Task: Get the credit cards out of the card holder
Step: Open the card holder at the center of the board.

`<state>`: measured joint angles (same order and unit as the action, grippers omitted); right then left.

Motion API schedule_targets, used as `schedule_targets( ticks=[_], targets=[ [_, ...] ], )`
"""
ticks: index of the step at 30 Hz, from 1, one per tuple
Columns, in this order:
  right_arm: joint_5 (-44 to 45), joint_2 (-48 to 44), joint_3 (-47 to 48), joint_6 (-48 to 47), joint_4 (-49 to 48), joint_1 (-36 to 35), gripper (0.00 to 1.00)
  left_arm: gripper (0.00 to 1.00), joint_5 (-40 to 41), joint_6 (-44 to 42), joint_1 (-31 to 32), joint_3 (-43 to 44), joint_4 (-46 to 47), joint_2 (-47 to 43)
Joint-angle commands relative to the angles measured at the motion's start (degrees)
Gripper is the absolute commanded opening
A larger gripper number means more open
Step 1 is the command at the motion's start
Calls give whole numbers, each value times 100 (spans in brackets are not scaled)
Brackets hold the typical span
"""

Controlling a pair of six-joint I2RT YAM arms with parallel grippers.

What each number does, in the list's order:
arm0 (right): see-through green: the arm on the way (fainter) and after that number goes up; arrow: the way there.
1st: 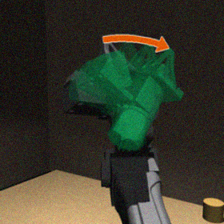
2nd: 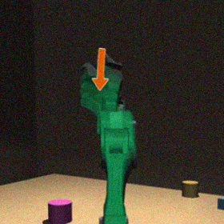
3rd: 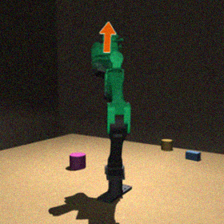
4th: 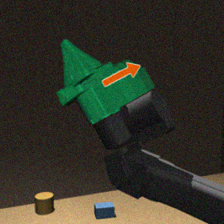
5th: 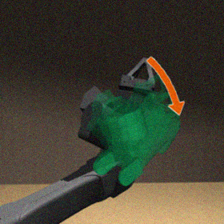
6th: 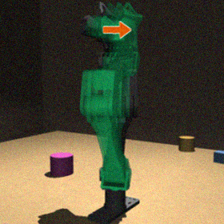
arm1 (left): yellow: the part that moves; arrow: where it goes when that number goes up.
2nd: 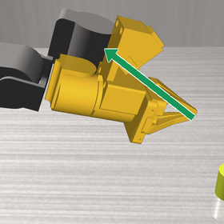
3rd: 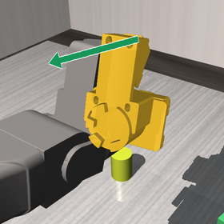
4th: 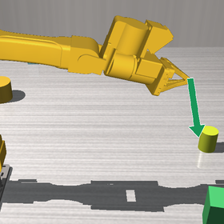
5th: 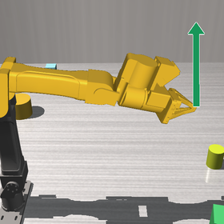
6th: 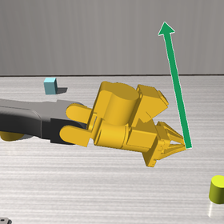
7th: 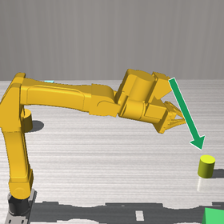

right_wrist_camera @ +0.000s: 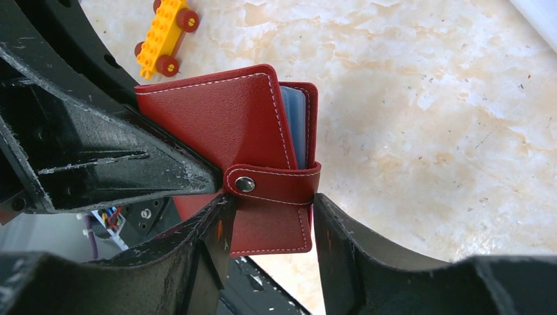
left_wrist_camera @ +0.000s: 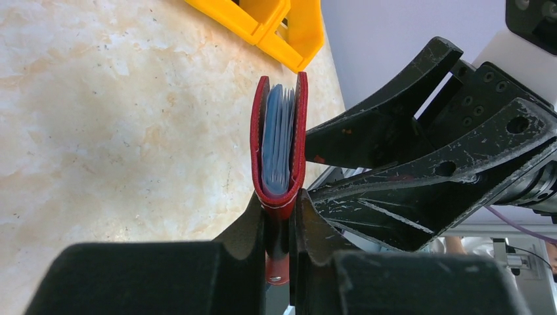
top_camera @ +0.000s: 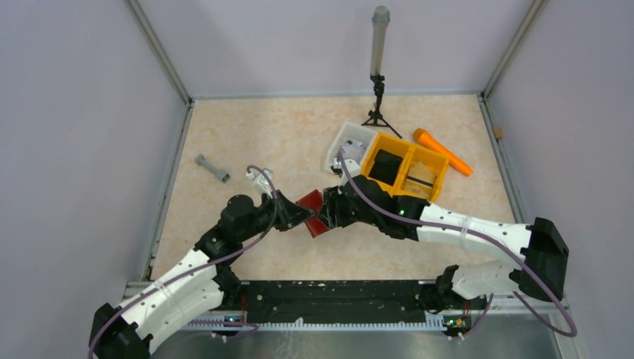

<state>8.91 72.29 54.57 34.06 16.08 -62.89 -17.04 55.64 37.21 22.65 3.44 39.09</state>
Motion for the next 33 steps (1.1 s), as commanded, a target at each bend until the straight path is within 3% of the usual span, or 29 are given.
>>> schedule_targets(
  ticks=[1,3,7,10,20,27,30,33],
  targets=[
    [33,68,265,-84,-300,-82,49,0,-329,256,31,-126,1026,-51],
    [92,53,275,-92,-277,-83,49,0,-335,280,25,-153,1022,-67],
    [577,73,358,-212,-66,-203,61,0,-371,325,23,-128,968,-50],
    [1018,148,422,-277,70,-326,61,0,-476,430,25,-129,1057,-34],
    [2696,236,507,264,724,-410,30,0,-392,472,30,-85,799,-113],
    [3117,-14,268,344,862,-408,26,0,-397,469,30,-47,723,-52],
    [2791,-156,74,-136,343,-408,31,0,-483,540,24,-83,858,23],
    [2078,-219,-75,-760,-154,-409,49,0,-621,620,31,-68,1007,170]
  ],
)
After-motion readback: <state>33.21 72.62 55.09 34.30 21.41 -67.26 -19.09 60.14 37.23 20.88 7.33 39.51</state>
